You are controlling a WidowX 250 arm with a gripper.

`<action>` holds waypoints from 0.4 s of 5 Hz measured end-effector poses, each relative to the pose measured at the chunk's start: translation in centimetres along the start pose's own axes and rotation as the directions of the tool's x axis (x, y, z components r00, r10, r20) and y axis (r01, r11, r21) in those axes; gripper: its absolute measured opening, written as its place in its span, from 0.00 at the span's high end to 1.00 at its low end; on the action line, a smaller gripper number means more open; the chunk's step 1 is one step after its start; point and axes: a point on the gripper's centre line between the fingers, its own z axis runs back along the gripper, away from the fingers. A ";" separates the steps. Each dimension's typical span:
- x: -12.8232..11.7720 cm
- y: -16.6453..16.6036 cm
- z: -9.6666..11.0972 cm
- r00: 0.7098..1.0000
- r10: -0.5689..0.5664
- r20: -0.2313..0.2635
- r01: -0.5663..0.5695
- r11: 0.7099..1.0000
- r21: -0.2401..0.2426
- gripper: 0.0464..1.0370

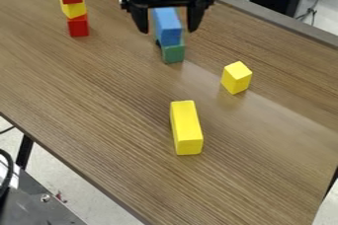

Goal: Put the blue rectangular block on top of the yellow rectangular block

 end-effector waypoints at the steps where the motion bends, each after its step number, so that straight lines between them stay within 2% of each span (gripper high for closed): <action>1: 1.4 0.1 -0.9 1.000 -0.005 0.007 0.005 1.000 -0.007 0.04; 2: 2.5 0.0 -2.3 1.000 -0.022 0.000 0.022 1.000 0.011 0.04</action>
